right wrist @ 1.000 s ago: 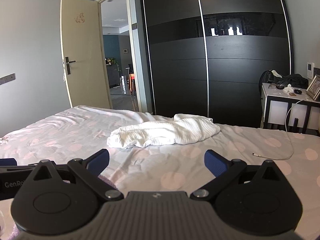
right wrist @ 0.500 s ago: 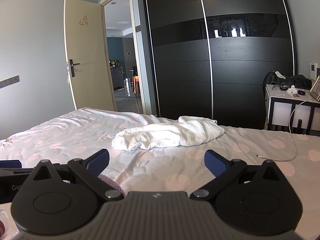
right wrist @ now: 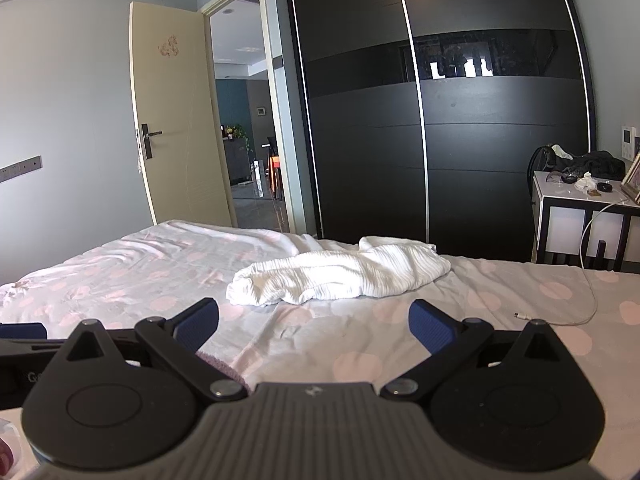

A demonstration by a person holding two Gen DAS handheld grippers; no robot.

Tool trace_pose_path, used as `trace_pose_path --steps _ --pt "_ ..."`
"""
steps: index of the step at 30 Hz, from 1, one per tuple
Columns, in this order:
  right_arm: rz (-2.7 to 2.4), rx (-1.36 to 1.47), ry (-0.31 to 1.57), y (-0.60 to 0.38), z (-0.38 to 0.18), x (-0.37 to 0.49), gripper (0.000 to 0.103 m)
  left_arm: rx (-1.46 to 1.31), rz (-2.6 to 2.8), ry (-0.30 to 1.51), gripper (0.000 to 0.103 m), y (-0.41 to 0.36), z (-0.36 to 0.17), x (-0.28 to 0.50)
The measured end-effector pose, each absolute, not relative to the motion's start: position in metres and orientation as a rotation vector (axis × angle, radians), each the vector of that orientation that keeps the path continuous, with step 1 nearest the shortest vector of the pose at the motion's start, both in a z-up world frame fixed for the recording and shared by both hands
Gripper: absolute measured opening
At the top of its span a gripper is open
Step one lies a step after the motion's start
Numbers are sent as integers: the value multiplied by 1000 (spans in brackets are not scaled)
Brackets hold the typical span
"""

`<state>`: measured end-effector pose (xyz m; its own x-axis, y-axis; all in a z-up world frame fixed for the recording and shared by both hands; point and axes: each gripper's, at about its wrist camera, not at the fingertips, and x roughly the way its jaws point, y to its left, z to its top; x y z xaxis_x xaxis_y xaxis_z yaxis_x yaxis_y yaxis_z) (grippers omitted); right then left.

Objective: Fold clothes

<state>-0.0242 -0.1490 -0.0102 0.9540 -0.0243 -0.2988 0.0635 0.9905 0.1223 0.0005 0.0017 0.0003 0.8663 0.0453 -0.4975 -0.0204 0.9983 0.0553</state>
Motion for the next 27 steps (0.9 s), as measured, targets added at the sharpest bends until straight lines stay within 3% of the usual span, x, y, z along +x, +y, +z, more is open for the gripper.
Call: trace_pose_path --steps 27 --pt "-28 168 286 -167 -12 -27 102 93 17 539 83 -13 0 0"
